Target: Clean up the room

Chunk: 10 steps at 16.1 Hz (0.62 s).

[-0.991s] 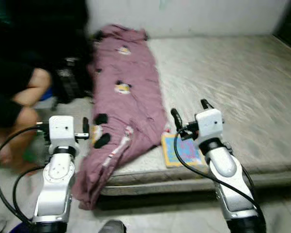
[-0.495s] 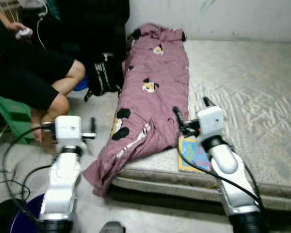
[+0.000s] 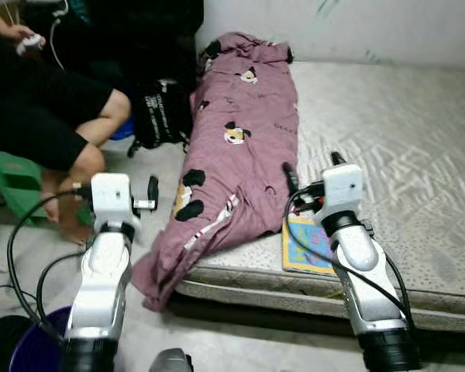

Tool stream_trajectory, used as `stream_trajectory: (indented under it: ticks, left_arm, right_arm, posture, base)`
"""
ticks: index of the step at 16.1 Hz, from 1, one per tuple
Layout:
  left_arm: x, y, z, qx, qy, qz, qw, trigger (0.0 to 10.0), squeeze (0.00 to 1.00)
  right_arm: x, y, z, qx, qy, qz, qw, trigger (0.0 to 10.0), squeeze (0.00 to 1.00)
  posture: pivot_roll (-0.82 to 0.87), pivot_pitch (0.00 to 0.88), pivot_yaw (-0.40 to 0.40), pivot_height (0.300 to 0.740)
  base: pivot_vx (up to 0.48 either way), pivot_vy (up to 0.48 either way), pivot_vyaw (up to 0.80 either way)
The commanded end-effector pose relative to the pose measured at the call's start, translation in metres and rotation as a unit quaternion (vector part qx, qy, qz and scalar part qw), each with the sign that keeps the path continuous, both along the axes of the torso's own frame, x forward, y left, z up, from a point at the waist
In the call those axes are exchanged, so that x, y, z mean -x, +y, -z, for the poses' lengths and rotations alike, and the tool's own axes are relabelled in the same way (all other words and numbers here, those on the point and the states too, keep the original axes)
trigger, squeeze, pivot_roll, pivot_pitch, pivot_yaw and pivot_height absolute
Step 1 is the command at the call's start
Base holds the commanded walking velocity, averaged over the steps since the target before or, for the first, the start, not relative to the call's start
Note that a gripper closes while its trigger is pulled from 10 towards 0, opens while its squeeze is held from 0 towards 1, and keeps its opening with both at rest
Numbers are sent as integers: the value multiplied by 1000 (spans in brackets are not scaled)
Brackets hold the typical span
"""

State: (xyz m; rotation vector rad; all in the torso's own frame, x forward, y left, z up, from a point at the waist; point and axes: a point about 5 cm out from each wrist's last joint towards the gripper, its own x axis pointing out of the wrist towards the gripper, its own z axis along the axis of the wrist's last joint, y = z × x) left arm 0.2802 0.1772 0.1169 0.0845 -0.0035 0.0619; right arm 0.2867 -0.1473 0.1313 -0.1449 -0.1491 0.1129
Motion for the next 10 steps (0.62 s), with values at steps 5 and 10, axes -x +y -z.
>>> stream_trajectory:
  ticks: [5, 10]
  left_arm:
    - [-14, -3, 4, 13, 4, 8, 1000, 10000, 0]
    - [-11, -3, 3, 33, -8, -19, 999, 10000, 0]
  right_arm:
    - [-4, -8, 1, -26, -4, 41, 999, 10000, 0]
    - [-10, 9, -4, 7, -13, -28, 999, 10000, 0]
  posture:
    - [-24, 0, 53, 740]
    - [22, 0, -20, 740]
  base:
    - [0, 0, 0]
    - [0, 0, 0]
